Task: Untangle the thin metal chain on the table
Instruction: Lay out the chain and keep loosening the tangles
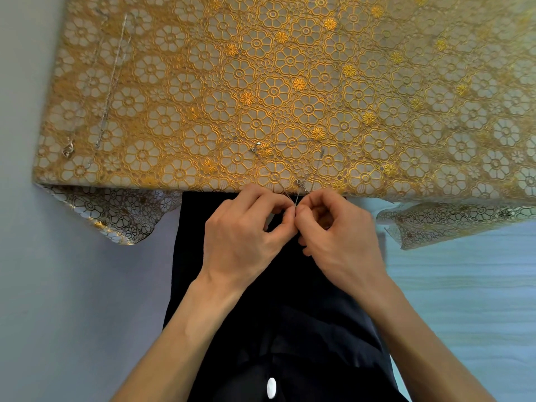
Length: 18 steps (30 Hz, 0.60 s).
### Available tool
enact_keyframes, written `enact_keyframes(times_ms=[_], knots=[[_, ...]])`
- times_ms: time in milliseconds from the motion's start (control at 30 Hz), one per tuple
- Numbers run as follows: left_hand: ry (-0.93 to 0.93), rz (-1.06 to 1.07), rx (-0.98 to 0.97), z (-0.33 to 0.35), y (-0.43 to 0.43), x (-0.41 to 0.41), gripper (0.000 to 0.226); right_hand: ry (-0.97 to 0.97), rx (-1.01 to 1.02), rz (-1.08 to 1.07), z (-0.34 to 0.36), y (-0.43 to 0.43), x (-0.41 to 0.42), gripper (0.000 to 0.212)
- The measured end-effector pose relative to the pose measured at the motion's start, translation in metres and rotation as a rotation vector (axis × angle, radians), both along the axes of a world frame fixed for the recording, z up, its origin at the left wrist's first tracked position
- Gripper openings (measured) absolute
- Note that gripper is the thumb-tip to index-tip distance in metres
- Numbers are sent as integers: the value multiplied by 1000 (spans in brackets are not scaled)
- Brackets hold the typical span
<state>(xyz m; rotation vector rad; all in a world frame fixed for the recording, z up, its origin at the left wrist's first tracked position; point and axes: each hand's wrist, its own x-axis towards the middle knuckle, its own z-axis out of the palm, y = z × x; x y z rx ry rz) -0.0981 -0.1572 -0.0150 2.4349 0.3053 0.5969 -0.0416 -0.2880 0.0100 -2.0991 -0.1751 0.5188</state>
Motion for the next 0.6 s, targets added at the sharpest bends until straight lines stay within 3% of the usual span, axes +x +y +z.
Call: enact_keyframes(times_ms=[100, 200, 333, 433, 533, 600], knots=[[28, -36, -34, 0, 2, 0, 10, -124, -43, 92, 1, -3, 4, 16], [98, -10, -329, 4, 2, 0, 6, -98, -24, 140, 4, -4, 8, 10], [16, 23, -290, 3, -4, -1, 8, 402, 232, -46, 15, 2, 11, 15], [-42, 33, -225, 1, -5, -1, 8, 556, 349, -95, 18, 3, 13, 19], [-12, 2, -184, 1, -2, 1, 6, 486, 309, -83, 14, 3, 13, 17], [117, -29, -340, 5, 2, 4, 1, 307, 190, -37, 8, 0, 12, 13]])
